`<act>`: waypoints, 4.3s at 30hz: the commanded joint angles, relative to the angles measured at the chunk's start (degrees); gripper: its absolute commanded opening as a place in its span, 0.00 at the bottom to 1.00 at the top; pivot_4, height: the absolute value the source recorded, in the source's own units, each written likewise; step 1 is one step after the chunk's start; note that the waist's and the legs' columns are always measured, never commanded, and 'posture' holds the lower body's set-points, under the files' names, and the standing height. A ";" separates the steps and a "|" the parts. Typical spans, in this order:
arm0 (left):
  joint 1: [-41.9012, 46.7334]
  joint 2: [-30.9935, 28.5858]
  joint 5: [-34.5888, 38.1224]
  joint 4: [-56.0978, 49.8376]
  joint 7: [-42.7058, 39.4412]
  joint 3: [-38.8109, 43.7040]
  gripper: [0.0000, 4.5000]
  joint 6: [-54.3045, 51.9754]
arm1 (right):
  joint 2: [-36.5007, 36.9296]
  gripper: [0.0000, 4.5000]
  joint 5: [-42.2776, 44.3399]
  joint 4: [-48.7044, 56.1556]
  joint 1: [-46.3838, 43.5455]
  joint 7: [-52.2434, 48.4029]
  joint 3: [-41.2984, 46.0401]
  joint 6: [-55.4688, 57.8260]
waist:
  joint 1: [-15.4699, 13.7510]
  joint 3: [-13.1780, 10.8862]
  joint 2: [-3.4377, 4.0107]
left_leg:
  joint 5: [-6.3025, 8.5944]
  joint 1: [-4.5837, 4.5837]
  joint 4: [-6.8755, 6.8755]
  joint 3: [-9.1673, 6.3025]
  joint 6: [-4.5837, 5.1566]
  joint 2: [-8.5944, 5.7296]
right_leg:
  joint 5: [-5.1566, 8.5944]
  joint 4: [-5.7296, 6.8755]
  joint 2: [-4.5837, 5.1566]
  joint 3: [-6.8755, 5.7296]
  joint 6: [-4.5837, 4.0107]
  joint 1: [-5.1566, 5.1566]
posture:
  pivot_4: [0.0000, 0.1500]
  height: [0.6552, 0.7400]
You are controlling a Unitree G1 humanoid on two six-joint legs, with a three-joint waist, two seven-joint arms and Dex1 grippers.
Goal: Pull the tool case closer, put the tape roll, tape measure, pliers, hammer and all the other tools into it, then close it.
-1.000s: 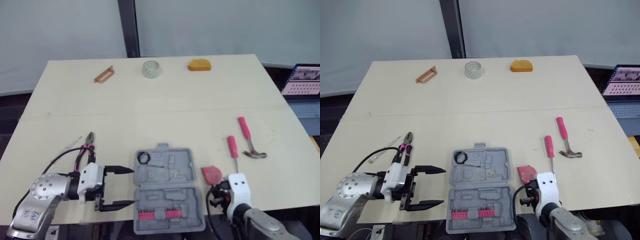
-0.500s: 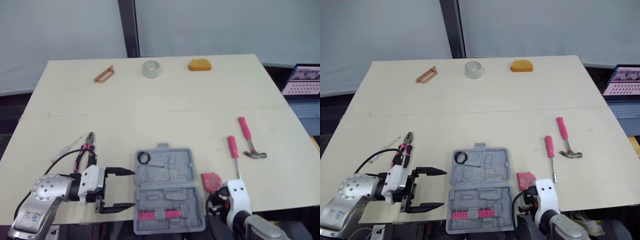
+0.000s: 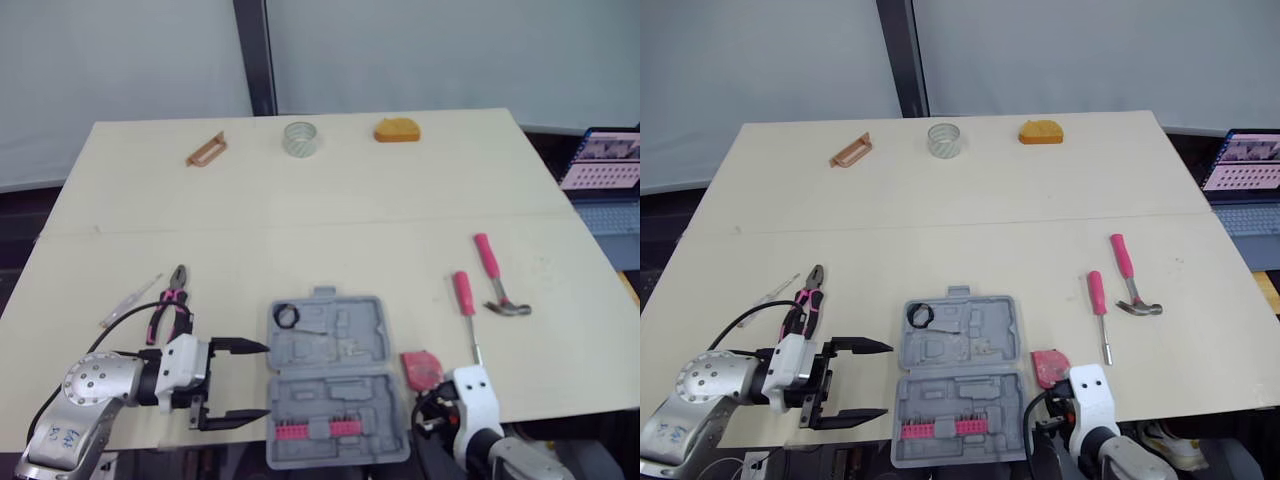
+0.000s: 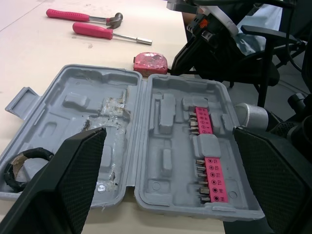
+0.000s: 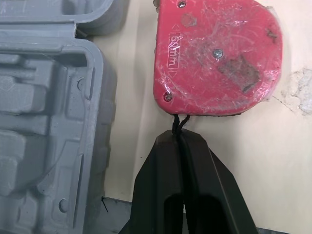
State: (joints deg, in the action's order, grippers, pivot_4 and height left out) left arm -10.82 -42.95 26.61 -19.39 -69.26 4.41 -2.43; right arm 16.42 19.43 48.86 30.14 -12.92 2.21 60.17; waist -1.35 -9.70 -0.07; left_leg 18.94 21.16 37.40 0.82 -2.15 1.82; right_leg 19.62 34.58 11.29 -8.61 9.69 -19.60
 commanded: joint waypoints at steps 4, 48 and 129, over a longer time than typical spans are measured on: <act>-0.90 0.14 -0.24 -0.67 0.89 0.22 1.00 0.78 | -0.11 0.57 2.63 0.07 -0.55 0.17 1.59 2.75 | 0.00 0.07 -0.12 | 0.00 -0.02 0.01 0.00 0.00 0.00 | 0.00 0.00 0.00 0.00 0.00 0.03 | 1.00 1.00; -5.14 2.72 0.25 -1.96 1.14 2.41 1.00 9.62 | 41.57 0.99 -6.91 -34.79 -27.35 -57.54 -3.12 -55.23 | -0.16 -0.03 -0.17 | 0.00 0.06 0.28 0.00 0.02 -0.01 | -0.03 -0.22 0.01 -0.10 0.05 0.22 | 1.00 1.00; 1.29 2.56 -1.33 10.50 4.86 4.79 1.00 10.33 | 29.29 0.69 -17.09 -26.47 -78.16 -51.33 -38.54 0.20 | 0.69 -0.09 -0.06 | 0.01 0.21 0.32 -0.06 0.00 0.01 | -0.03 -0.04 0.00 -0.13 0.05 -0.01 | 1.00 1.00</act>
State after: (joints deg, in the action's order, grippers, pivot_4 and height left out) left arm -9.52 -40.27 25.08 -8.27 -63.99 8.46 7.07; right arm 45.83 3.40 22.05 -46.97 -64.98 -35.41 59.45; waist -0.66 -9.79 -0.13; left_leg 18.96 21.37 37.73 0.76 -2.15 1.82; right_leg 19.59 34.55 11.29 -8.74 9.74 -19.62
